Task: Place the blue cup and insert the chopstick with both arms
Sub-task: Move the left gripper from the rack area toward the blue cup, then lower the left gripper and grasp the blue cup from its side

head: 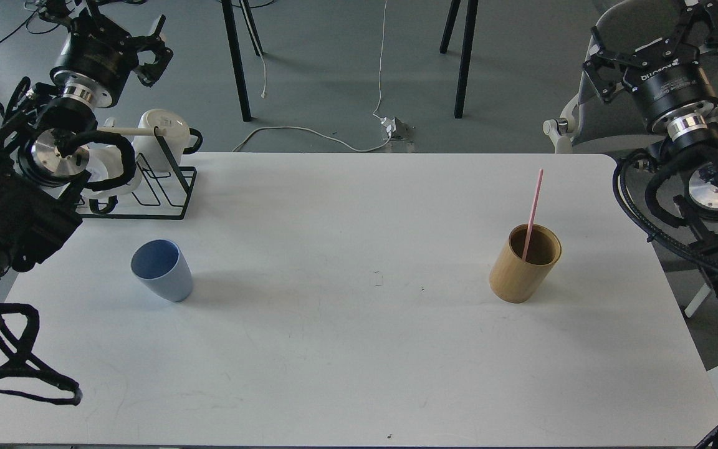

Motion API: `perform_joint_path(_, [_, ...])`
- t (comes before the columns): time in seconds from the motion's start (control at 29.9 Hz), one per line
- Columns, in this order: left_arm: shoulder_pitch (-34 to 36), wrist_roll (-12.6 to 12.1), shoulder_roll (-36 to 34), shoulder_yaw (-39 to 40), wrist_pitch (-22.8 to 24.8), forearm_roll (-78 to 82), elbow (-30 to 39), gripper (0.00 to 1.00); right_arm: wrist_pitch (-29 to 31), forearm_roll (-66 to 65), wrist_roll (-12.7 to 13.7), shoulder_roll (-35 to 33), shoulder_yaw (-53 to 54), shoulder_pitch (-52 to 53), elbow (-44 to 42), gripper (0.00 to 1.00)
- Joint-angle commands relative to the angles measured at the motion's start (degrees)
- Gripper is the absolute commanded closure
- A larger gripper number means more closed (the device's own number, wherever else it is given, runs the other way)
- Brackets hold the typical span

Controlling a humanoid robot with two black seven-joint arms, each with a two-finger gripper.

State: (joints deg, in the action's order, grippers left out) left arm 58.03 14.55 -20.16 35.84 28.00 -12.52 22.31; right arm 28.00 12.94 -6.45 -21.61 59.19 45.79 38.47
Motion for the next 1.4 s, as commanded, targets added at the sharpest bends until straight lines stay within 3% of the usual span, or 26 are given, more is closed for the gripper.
perform_joint_path(0.0, [0.07, 0.21, -0.06, 0.02, 0.0, -0.05, 0.01, 0.0, 0.0, -0.1, 0.04, -0.01, -0.39, -0.26, -0.06, 0.01])
perform_joint_path(0.3, [0.59, -0.31, -0.23, -0.33, 0.0, -0.14, 1.06, 0.0, 0.0, -0.19, -0.14, -1.94, -0.12, -0.79, 0.02, 0.01])
perform_joint_path(0.43, [0.07, -0.4, -4.78, -2.25, 0.0, 2.57, 9.65, 0.01, 0.0, -0.19, -0.31, -2.65, 0.05, -0.79, 0.2, 0.01])
perform_joint_path(0.57, [0.59, -0.4, -13.22, -7.27, 0.0, 15.39, 20.73, 0.01, 0.0, -0.19, -0.58, -3.79, 0.05, -1.14, 0.46, 0.01])
perform_joint_path(0.84, [0.77, -0.31, -28.0, -7.62, 0.0, 55.36, 42.18, 0.03, 0.0, -0.19, -0.75, -4.23, 0.14, -2.46, 0.46, 0.01])
perform_joint_path(1.07, [-3.18, 0.21, -35.38, -10.96, 0.0, 82.63, 50.36, 0.05, 0.0, -0.11, -0.75, -5.72, 0.14, -2.64, 0.64, 0.01])
perform_joint_path(1.2, [-6.6, 0.04, -35.92, -12.63, -0.14, 92.04, 52.39, 0.06, 0.0, -0.11, -0.75, -5.9, 0.14, -2.72, 0.64, 0.01])
perform_joint_path(1.37, [-11.18, 0.3, -36.44, -15.88, -6.55, 105.58, 52.31, 0.06, 0.0, -0.11, -0.75, -5.9, 0.23, -2.72, 0.64, 0.01])
